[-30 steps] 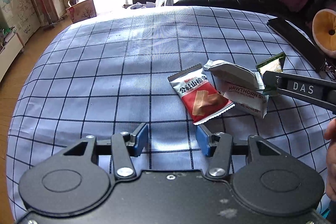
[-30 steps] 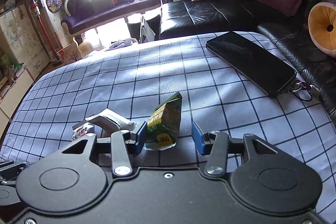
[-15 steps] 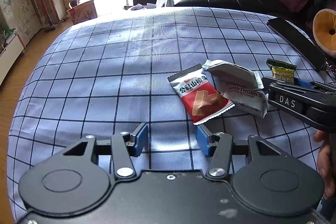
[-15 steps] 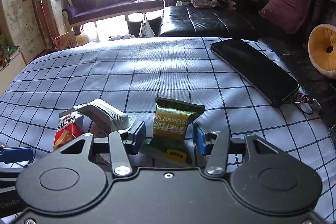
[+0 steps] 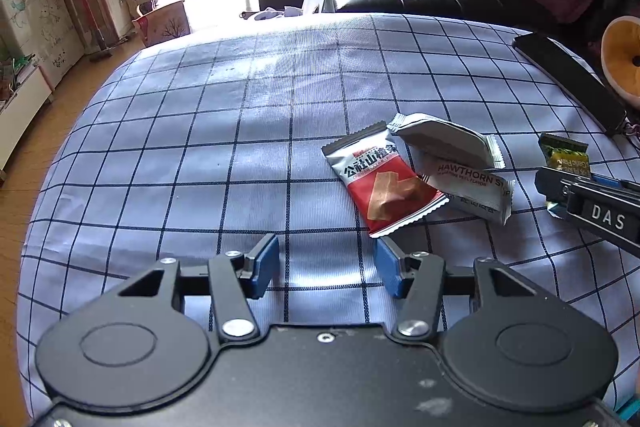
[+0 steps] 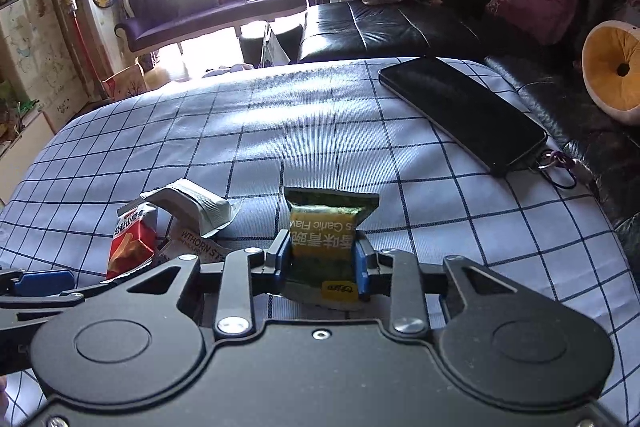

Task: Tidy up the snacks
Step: 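Grasp the green-yellow garlic packet with the right gripper and lift it, then grasp the red-white packet with the left gripper while right holds garlic packet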

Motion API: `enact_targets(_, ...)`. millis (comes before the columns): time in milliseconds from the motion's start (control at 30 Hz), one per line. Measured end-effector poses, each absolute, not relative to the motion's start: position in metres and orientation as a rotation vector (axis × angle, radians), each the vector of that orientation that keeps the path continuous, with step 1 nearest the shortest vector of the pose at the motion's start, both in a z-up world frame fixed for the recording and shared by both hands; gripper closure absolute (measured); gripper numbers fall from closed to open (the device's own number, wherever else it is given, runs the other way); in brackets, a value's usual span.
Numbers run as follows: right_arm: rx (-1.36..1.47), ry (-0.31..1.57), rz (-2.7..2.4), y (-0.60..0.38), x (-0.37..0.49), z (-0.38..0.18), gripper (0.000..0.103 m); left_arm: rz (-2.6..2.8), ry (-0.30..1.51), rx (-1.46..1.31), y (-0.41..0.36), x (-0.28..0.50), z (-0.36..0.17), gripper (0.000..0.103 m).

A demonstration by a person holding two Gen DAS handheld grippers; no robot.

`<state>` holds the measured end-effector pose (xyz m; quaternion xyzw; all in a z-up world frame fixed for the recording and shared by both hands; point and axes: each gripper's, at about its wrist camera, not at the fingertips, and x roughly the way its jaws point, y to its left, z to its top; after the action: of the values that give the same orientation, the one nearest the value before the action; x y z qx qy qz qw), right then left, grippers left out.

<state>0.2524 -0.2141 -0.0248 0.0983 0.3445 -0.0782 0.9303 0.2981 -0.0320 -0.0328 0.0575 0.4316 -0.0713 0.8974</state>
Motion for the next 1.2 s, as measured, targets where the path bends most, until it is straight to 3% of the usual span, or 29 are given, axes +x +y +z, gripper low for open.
enact_targets(800,0.231,0.696,-0.135,-0.217,0.176,0.0,0.063,-0.137,0.905,0.053,-0.016,0.265,-0.003,0.051)
enact_targets(1200,0.262,0.707,-0.111,-0.222,0.169,-0.008,0.063,-0.162,0.889,0.047,-0.036,0.299,0.013,0.051)
